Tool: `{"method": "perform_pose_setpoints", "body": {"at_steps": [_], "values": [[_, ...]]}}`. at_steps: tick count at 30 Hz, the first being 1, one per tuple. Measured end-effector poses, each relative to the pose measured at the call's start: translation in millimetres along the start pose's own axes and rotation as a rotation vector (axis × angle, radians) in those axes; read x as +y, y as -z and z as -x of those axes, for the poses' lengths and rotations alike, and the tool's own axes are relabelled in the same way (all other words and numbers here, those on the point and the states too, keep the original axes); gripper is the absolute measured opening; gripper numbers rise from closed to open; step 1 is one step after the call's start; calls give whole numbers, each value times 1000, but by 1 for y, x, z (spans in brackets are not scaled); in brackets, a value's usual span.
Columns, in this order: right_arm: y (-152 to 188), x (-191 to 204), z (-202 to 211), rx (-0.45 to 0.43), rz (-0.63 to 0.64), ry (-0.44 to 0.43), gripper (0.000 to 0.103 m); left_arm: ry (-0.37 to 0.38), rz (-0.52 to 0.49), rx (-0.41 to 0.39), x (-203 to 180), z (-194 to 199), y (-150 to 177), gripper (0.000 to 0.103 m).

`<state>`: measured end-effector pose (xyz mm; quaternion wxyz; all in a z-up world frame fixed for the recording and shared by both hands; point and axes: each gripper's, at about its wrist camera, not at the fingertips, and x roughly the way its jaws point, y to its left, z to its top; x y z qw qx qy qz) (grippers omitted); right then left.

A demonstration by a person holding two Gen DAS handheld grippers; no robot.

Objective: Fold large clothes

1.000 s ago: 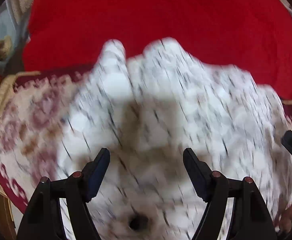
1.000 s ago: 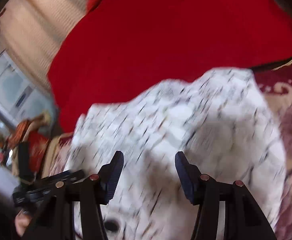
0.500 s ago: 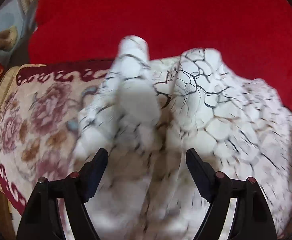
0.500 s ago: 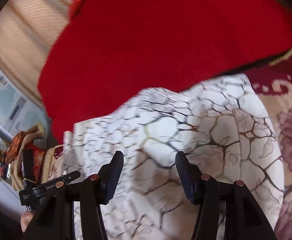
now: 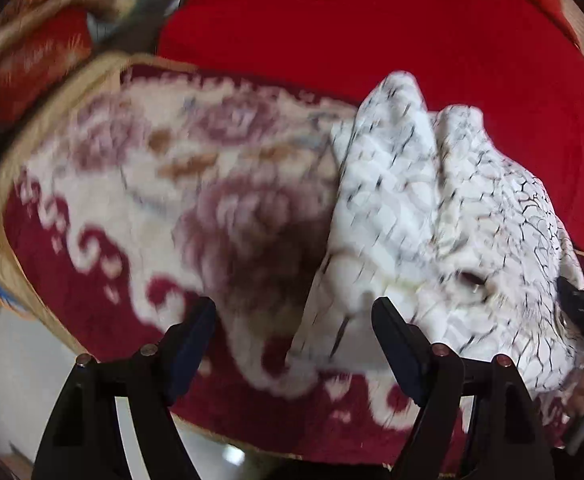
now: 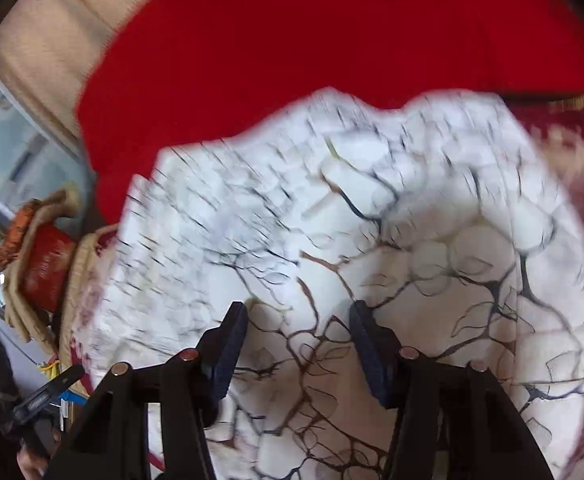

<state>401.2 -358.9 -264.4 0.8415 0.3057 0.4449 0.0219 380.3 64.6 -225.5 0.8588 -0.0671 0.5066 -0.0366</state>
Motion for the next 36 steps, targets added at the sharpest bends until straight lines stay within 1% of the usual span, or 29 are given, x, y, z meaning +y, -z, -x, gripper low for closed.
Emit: {"method": "perform_pose_setpoints", "body": {"at_steps": [2, 3, 4, 5, 8, 10, 11, 12, 14, 16, 17, 18, 19, 20, 21, 23, 25, 27, 28, 29, 30, 31, 33, 34, 35, 36], "values": [[2, 2, 8, -24, 4, 2, 51, 27, 35, 4, 6, 0, 6, 81], [3, 4, 15, -49, 23, -23, 54, 43, 41, 2, 6, 2, 8, 81], [5, 4, 23, -66, 17, -57, 54, 71, 47, 0, 5, 6, 12, 81], [7, 3, 30, -85, 15, -78, 54, 116, 53, 3, 3, 10, 16, 81], [13, 7, 45, -139, 26, -82, 54, 186, 92, -4, 1, 14, 19, 82], [20, 10, 54, -160, 46, -97, 54, 227, 146, 16, 4, 8, 15, 83], [22, 12, 54, -163, 56, -99, 54, 247, 180, 48, 5, -1, 12, 83], [23, 14, 55, -162, 66, -95, 54, 265, 205, 66, 5, -8, 9, 83], [25, 17, 51, -146, 84, -91, 54, 284, 231, 65, 3, -17, 0, 83], [25, 15, 42, -123, 73, -87, 54, 290, 229, 55, 0, -24, -14, 83], [24, 12, 38, -108, 60, -85, 54, 314, 215, 66, -6, -31, -25, 83], [24, 8, 34, -94, 45, -85, 54, 336, 203, 84, -9, -35, -30, 83], [23, 4, 30, -82, 31, -83, 54, 362, 176, 134, -17, -45, -39, 84], [22, 1, 26, -74, 21, -79, 54, 348, 167, 163, -21, -54, -44, 84], [21, -1, 24, -68, 17, -74, 51, 344, 168, 173, -23, -60, -46, 84], [20, -2, 22, -64, 16, -73, 51, 376, 171, 222, -27, -78, -47, 85], [20, -2, 21, -61, 23, -70, 51, 385, 180, 193, -28, -76, -46, 85], [19, -1, 20, -59, 32, -65, 51, 442, 153, 175, -36, -68, -44, 85], [19, -1, 19, -57, 34, -64, 51, 453, 121, 162, -43, -63, -43, 75], [19, -1, 19, -56, 35, -64, 51, 435, 91, 151, -48, -59, -44, 66], [18, -1, 18, -55, 33, -65, 51, 416, 63, 147, -53, -57, -44, 50], [18, -1, 18, -55, 29, -68, 51, 408, 48, 142, -56, -56, -45, 47], [18, -2, 18, -52, 19, -77, 51, 412, 48, 152, -57, -60, -49, 47], [18, -3, 18, -52, 16, -81, 51, 415, 58, 163, -56, -64, -51, 48], [18, -3, 18, -51, 15, -83, 51, 423, 78, 184, -54, -70, -52, 54], [18, -3, 18, -51, 17, -84, 51, 437, 93, 201, -53, -75, -53, 78]]}}
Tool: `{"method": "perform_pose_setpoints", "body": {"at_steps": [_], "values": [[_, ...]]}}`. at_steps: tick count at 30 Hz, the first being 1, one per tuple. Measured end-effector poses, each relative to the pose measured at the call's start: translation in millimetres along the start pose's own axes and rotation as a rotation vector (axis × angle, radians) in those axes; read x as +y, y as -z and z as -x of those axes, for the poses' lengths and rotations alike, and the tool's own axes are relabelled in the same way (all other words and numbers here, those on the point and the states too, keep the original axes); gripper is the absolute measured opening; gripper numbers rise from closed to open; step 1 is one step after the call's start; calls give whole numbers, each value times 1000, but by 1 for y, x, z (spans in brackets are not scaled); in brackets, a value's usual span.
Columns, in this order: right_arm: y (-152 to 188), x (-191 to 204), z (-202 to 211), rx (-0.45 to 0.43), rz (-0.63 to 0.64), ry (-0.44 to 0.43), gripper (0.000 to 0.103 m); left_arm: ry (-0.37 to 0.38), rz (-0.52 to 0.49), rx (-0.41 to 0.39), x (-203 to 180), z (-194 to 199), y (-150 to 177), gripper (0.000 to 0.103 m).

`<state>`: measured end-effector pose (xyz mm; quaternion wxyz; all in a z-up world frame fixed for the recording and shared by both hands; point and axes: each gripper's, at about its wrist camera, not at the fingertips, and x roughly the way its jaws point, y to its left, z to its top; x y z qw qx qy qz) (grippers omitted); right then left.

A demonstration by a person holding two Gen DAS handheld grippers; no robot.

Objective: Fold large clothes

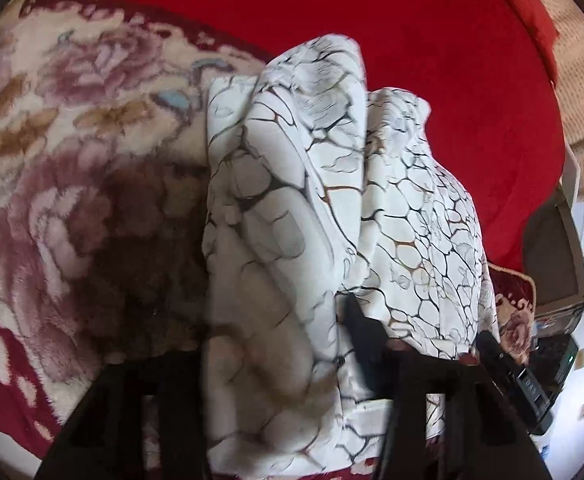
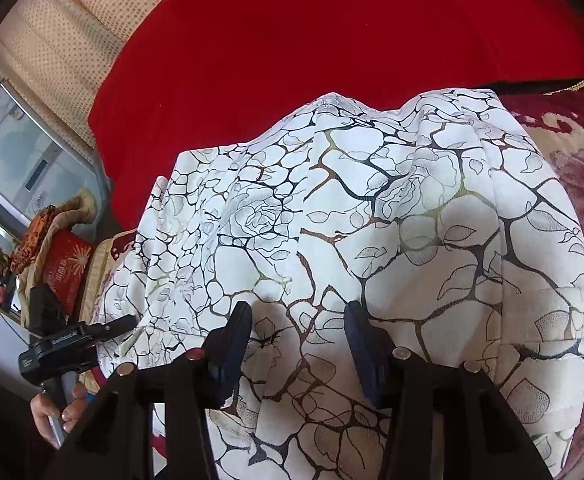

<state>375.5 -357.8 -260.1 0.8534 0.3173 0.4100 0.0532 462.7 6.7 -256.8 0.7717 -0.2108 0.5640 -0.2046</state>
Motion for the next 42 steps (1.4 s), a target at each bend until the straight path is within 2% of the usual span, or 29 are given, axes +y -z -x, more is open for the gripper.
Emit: {"method": "perform_pose_setpoints", "body": {"at_steps": [1, 5, 7, 9, 12, 14, 15, 17, 18, 19, 20, 22, 26, 27, 28, 29, 32, 34, 37, 39, 40, 41, 42], "values": [[0, 0, 0, 0, 2, 0, 51, 23, 28, 22, 3, -6, -2, 90], [1, 0, 0, 0, 8, -2, 51, 20, 58, -6, 1, -9, 1, 86], [1, -1, 0, 1, 6, -7, 51, -5, 61, -21, -2, -8, 1, 42], [1, -2, 0, 3, 0, -14, 51, 12, 42, -42, -6, -2, 1, 34], [1, -4, 0, 6, -9, -22, 51, 29, 18, -72, -12, 5, 1, 33], [0, -5, 0, 10, -13, -28, 51, 50, 37, -50, -9, 1, -1, 61], [1, -5, 0, 11, -15, -32, 51, 87, 71, -23, -5, -7, -1, 78], [1, -7, 0, 12, -18, -37, 51, 92, 94, -32, -4, -13, -1, 78], [1, -7, 1, 12, -19, -39, 50, 99, 93, -50, -6, -12, -1, 68], [1, -8, 1, 13, -19, -41, 49, 100, 89, -60, -7, -10, -1, 41], [1, -10, 1, 14, -21, -43, 48, 89, 66, -74, -9, -4, 0, 32], [1, -12, 1, 17, -24, -45, 45, 97, 54, -93, -9, 3, 0, 28], [2, -11, 2, 19, -18, -31, 40, 134, 33, -124, -10, 10, -2, 28], [1, -11, 5, 4, -17, -28, 39, 135, 31, -105, -11, 6, -3, 42], [1, -9, 8, -15, -14, -26, 39, 147, 42, -83, -10, 1, -4, 66], [0, -6, 12, -38, -3, -28, 39, 168, 62, -63, -7, -3, -5, 70], [-13, 0, 13, -65, -6, -80, 39, 183, 86, -89, -6, -4, -5, 67], [-27, 1, 8, -70, -43, -135, 39, 143, 59, -107, -10, -3, -6, 32], [-41, 9, -7, -67, -75, -194, 39, 151, 49, -125, -8, 2, -6, 30], [-43, 9, -27, -7, -115, -236, 39, 156, 37, -132, -8, 5, -4, 30], [-40, 6, -47, 56, -146, -208, 37, 156, 30, -136, -8, 5, -4, 30], [-37, 1, -58, 82, -166, -187, 30, 154, 25, -142, -8, 5, -4, 30], [-35, -4, -61, 65, -178, -198, 24, 165, 35, -133, -6, 2, -5, 38]]}}
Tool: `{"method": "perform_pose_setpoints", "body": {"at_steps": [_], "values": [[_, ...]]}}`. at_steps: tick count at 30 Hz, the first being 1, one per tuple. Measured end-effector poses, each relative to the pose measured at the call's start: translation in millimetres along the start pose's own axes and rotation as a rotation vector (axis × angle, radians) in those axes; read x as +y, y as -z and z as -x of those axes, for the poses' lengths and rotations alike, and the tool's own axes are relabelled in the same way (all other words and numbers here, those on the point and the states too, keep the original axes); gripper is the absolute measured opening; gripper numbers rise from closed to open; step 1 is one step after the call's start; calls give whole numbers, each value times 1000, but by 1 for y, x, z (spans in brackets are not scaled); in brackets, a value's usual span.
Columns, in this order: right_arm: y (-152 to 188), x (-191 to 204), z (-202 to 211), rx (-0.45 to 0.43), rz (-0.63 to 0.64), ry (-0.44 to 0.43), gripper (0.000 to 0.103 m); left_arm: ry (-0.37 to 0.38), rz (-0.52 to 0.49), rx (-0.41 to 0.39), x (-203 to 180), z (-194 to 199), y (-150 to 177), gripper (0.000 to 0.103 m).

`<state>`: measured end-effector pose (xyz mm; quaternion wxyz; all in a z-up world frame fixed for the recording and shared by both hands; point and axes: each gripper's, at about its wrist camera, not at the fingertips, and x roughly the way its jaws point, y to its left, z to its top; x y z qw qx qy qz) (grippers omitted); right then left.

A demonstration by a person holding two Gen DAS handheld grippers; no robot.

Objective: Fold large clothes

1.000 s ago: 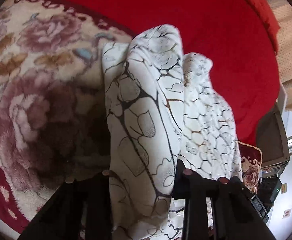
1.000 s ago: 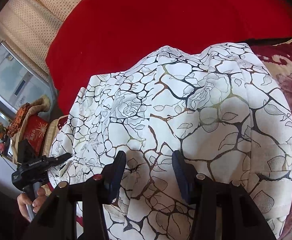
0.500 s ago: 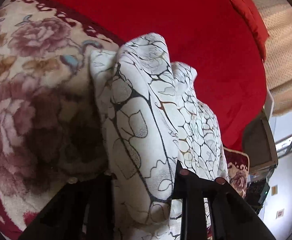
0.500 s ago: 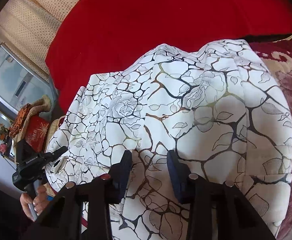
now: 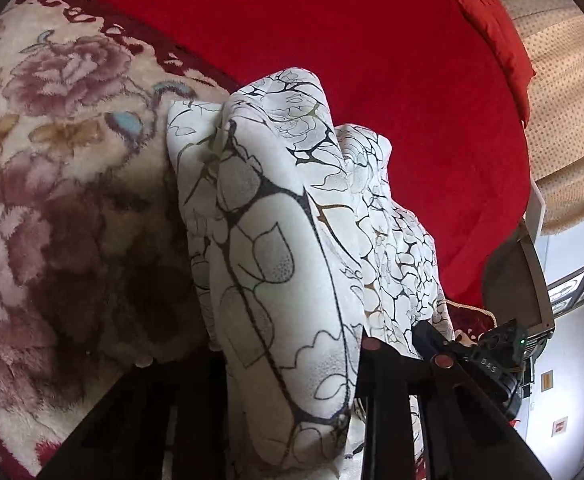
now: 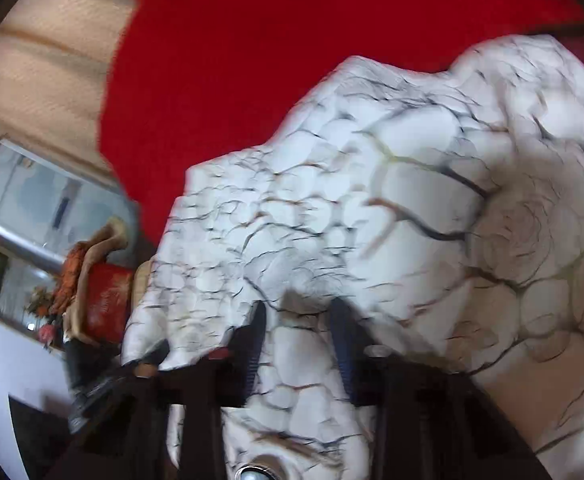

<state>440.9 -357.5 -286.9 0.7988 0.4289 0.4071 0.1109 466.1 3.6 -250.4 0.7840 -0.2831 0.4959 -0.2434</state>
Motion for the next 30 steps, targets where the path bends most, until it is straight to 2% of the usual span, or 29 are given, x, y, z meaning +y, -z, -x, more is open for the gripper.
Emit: {"method": "perform_pose_setpoints", "body": {"at_steps": [1, 2, 3, 5, 6, 11, 16, 19, 22, 23, 24, 25, 26, 27, 29, 30], "values": [[-1, -2, 0, 7, -15, -17, 24, 30, 28, 14, 4, -3, -1, 50], [-1, -5, 1, 18, -38, -34, 24, 42, 42, 8, 6, -1, 0, 51], [-1, -6, 1, 26, -45, -44, 24, 30, 39, -4, 4, 1, 0, 50], [2, -6, 5, 20, -49, -54, 24, -15, 11, -30, -4, 6, 3, 35], [2, -5, 7, 17, -51, -55, 24, -43, -25, -45, -12, 10, 4, 30], [0, -6, 38, -28, -20, -57, 28, -99, -166, -98, -57, 31, 13, 24], [-7, -22, 78, -82, -17, -76, 28, -159, -390, -100, -134, 36, 35, 21], [-12, -38, 102, -106, -30, -116, 28, -216, -557, -77, -190, 24, 64, 20], [-19, -57, 117, -109, -83, -181, 30, -277, -716, -21, -233, -8, 105, 20], [-21, -65, 121, -113, -113, -201, 33, -324, -788, 14, -246, -31, 125, 20], [-24, -77, 126, -122, -156, -215, 47, -352, -825, 35, -252, -45, 137, 20], [-26, -84, 128, -127, -186, -219, 74, -388, -862, 64, -255, -65, 152, 20], [-28, -88, 129, -137, -215, -221, 81, -409, -874, 77, -254, -75, 158, 20], [-31, -99, 133, -164, -255, -229, 82, -447, -892, 94, -251, -89, 167, 21], [-36, -109, 133, -167, -285, -239, 82, -475, -926, 97, -249, -98, 176, 32], [-39, -114, 131, -164, -300, -248, 82, -457, -952, 100, -250, -96, 179, 50]]}}
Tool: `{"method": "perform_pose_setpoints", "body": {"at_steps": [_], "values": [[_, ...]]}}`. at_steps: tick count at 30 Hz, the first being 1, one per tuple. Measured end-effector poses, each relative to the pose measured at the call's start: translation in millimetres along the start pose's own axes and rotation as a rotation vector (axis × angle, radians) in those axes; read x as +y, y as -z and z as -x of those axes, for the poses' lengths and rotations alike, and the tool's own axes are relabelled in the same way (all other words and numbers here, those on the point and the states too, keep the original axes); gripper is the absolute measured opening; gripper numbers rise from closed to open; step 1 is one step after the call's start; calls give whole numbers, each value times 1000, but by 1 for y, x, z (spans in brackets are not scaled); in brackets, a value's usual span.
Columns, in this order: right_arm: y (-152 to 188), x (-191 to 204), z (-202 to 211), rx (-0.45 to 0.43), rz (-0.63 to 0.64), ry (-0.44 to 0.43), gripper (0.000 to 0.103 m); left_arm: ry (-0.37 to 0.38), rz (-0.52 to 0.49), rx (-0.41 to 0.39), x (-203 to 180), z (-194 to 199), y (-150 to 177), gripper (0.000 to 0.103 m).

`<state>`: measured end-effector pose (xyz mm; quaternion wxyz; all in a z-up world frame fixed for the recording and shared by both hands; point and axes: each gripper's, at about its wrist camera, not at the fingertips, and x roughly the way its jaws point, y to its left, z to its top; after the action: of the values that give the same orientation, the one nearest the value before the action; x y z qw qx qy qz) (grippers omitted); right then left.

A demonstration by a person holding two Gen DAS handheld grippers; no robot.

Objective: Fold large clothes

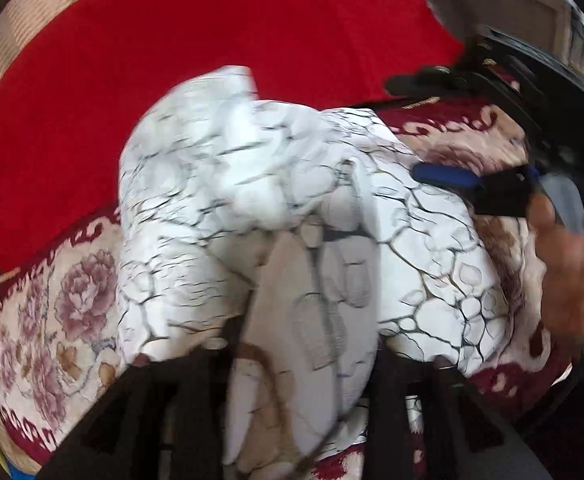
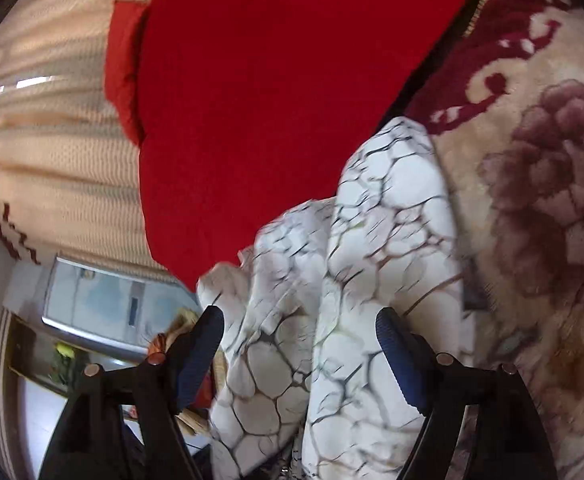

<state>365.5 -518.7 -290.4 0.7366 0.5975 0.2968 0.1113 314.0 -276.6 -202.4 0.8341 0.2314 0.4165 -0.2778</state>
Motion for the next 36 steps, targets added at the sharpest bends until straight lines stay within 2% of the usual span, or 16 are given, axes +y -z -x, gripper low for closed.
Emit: {"method": "perform_pose_setpoints", "body": {"at_steps": [1, 2, 3, 6, 8, 10, 12, 15, 18, 20, 26, 30, 32, 34, 35, 36], "values": [[-3, -4, -3, 7, -16, -8, 82, 34, -21, -5, -3, 4, 0, 73], [-4, -5, -7, 15, -24, -14, 82, 105, -50, -12, -3, 14, 3, 80], [-4, -5, -10, 22, -25, -15, 82, 129, -64, -20, -3, 21, 4, 83], [-3, 6, -19, 35, 14, -14, 82, 212, -75, -68, 6, 57, 10, 83], [-1, 16, -23, 33, 48, -19, 82, 332, -29, -109, 32, 87, 14, 83], [3, 25, -21, 26, 75, -21, 82, 404, 20, -154, 56, 109, 21, 83], [6, 35, -22, 19, 108, -14, 82, 390, 88, -204, 89, 130, 31, 83], [13, 53, -30, 15, 153, -13, 86, 313, 198, -213, 140, 125, 46, 83], [17, 68, -45, 33, 178, 17, 91, 258, 335, -139, 182, 88, 63, 83], [20, 77, -61, 59, 197, 55, 91, 278, 415, -78, 201, 57, 77, 83], [45, 111, -120, 182, 291, 108, 92, 363, 423, -8, 184, 10, 87, 82], [66, 135, -142, 175, 431, 191, 97, 358, 372, -20, 170, 8, 82, 82], [74, 130, -153, 165, 462, 241, 91, 380, 378, -16, 172, 5, 83, 82], [75, 122, -165, 190, 479, 325, 40, 424, 409, -4, 172, -7, 86, 82], [75, 119, -164, 192, 477, 326, 35, 466, 430, 1, 170, -10, 86, 82], [74, 121, -160, 179, 474, 293, 23, 488, 435, 0, 167, -11, 84, 81]]}}
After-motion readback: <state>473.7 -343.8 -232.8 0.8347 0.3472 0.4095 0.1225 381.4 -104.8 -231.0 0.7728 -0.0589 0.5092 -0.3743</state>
